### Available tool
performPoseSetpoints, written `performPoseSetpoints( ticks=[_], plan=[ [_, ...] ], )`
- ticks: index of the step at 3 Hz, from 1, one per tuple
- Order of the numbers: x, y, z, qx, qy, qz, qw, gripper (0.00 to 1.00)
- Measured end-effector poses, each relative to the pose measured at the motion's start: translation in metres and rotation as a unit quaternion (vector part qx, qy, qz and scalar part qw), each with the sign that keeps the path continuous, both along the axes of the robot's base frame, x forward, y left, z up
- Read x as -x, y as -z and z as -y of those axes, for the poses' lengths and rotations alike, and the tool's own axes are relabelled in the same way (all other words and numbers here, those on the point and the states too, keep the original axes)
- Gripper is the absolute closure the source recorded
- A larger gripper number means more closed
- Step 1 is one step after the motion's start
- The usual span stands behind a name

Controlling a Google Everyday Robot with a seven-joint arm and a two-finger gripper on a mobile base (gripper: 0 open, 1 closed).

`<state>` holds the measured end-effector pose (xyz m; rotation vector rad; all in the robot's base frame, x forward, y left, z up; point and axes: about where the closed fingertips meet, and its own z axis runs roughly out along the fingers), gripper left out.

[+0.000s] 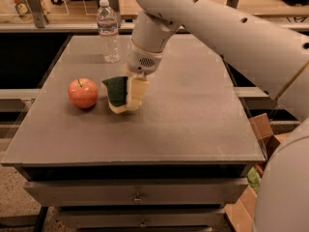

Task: Move sponge near apple

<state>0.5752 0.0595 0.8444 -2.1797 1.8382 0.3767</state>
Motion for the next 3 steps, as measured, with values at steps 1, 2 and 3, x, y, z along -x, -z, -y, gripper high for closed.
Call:
performPoseSetpoints(
  ticks=[1, 2, 3],
  plan=[
    [-0.0021, 0.0020, -0.0085, -0.002, -0.004, -0.001, 1.0000, 0.13],
    [-0.0040, 0.0042, -0.0144, -0.004, -0.007, -0.002, 1.0000, 0.00],
    [-0.0040, 0.0042, -0.0144, -0.004, -0.007, -0.002, 1.0000, 0.00]
  ],
)
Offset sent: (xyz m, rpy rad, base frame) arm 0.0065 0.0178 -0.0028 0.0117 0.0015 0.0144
